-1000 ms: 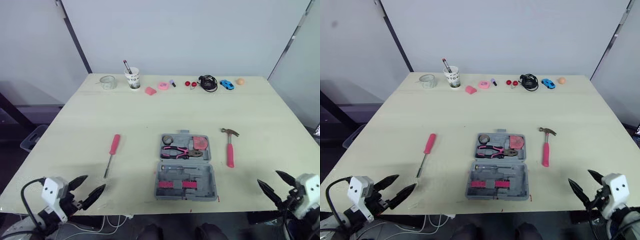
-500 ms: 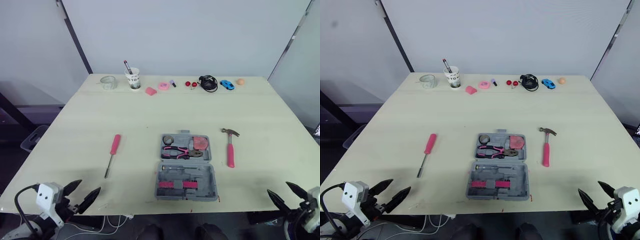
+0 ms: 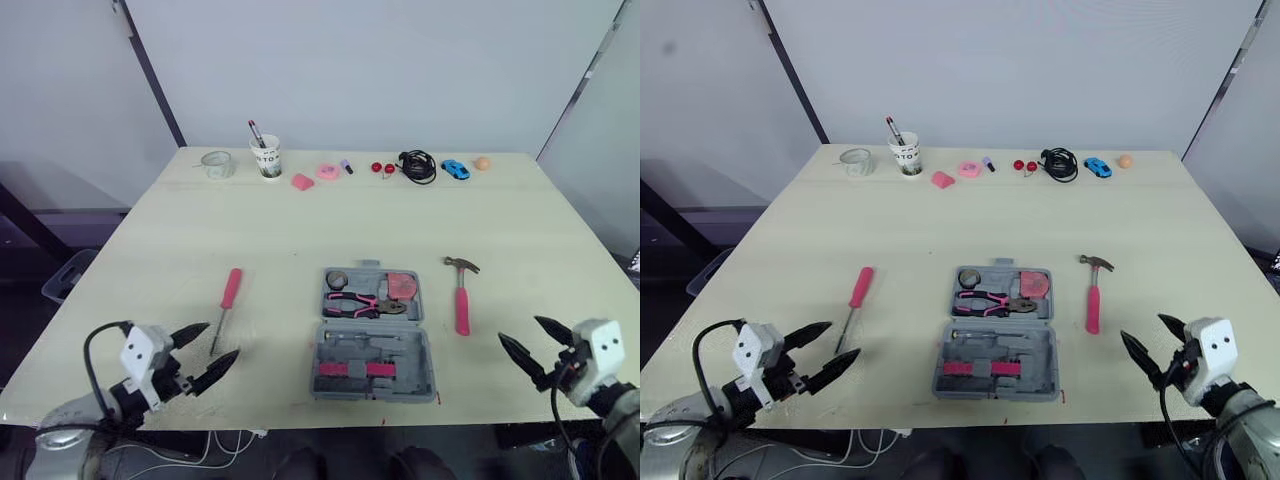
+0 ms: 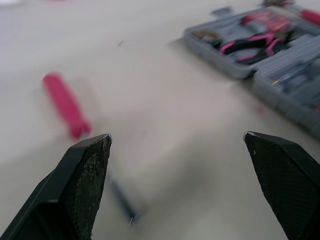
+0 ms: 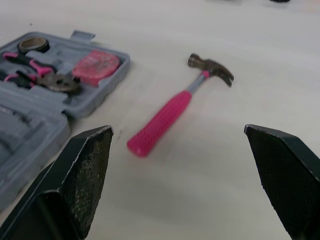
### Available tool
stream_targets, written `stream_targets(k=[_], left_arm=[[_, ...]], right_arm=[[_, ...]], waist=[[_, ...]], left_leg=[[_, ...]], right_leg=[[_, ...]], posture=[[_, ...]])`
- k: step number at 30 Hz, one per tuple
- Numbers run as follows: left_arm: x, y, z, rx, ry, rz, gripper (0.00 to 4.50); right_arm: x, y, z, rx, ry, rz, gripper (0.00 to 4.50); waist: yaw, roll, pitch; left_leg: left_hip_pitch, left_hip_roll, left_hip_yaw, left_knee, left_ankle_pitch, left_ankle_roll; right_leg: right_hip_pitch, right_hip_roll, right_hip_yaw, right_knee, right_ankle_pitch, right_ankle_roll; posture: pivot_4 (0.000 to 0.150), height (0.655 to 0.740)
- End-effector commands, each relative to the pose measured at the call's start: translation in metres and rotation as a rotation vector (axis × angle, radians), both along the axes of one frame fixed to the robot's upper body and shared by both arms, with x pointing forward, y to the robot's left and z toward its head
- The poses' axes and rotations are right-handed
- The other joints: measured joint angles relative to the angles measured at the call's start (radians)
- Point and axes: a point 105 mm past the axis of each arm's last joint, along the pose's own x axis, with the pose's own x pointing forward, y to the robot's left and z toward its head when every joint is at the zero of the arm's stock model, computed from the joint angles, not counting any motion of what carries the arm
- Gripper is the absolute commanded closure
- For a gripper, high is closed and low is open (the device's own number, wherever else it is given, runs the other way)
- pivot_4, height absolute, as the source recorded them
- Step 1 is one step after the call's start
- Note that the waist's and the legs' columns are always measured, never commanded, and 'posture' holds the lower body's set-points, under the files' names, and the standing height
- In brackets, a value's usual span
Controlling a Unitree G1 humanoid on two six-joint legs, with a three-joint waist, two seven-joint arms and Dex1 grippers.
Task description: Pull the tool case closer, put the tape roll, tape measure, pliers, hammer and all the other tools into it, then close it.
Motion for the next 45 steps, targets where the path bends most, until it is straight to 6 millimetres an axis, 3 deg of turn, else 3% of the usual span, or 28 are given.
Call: stream_targets(k=[1, 10, 18, 26, 37, 44, 45], left_arm=[[0.007, -0.02, 0.022, 0.009, -0.063, -0.115, 0.0], [0.014, -0.058, 0.045, 0.0, -0.088, -0.315, 0.0], [0.018, -0.081, 0.066, -0.005, -0.11, -0.435, 0.0], [0.017, -0.101, 0.09, -0.011, -0.133, -0.547, 0.0], [0.015, -0.11, 0.099, -0.01, -0.14, -0.58, 0.0], [0.017, -0.111, 0.105, -0.023, -0.162, -0.568, 0.0], [0.018, -0.111, 0.105, -0.026, -0.166, -0.563, 0.0]], right_arm=[[0.017, 0.015, 0.013, 0.004, -0.023, 0.015, 0.06], [0.06, 0.034, 0.014, 0.021, 0.026, -0.021, 0.06], [0.093, 0.04, -0.001, -0.021, 0.12, -0.063, 0.06], [0.129, 0.051, -0.016, 0.044, 0.205, -0.15, 0.06], [0.161, 0.042, -0.026, 0.026, 0.259, -0.304, 0.06], [0.177, 0.052, -0.029, 0.021, 0.267, -0.286, 0.06], [0.179, 0.053, -0.03, 0.016, 0.27, -0.284, 0.6]], waist=[[-0.001, 0.0, 0.0], [-0.003, 0.0, 0.0], [-0.002, 0.001, 0.001], [-0.007, 0.001, 0.001], [-0.008, 0.002, 0.002], [-0.019, 0.002, 0.002], [-0.021, 0.002, 0.002]], left_leg=[[0.0, 0.0, 0.0, 0.0, 0.0, 0.0], [0.0, -0.001, 0.004, 0.0, 0.0, 0.0], [-0.001, -0.001, 0.004, 0.001, 0.0, 0.0], [0.0, -0.001, 0.004, 0.001, 0.0, 0.0], [-0.001, -0.001, 0.004, 0.0, 0.0, 0.0], [-0.001, -0.001, 0.004, 0.0, 0.0, 0.0], [-0.001, -0.001, 0.004, 0.0, 0.0, 0.0]], right_leg=[[0.0, 0.001, 0.0, 0.0, 0.0, 0.0], [0.0, 0.003, 0.0, 0.001, 0.0, 0.0], [0.0, 0.004, 0.0, 0.002, 0.001, 0.002], [0.0, 0.006, 0.001, 0.003, 0.002, 0.003], [-0.001, 0.006, 0.001, 0.003, 0.002, 0.004], [0.0, 0.006, 0.001, 0.003, 0.002, 0.004], [0.0, 0.006, 0.001, 0.003, 0.002, 0.004]], posture=[[0.15, 0.74], [0.15, 0.74], [0.15, 0.74], [0.15, 0.74], [0.15, 0.74], [0.15, 0.74], [0.15, 0.74]])
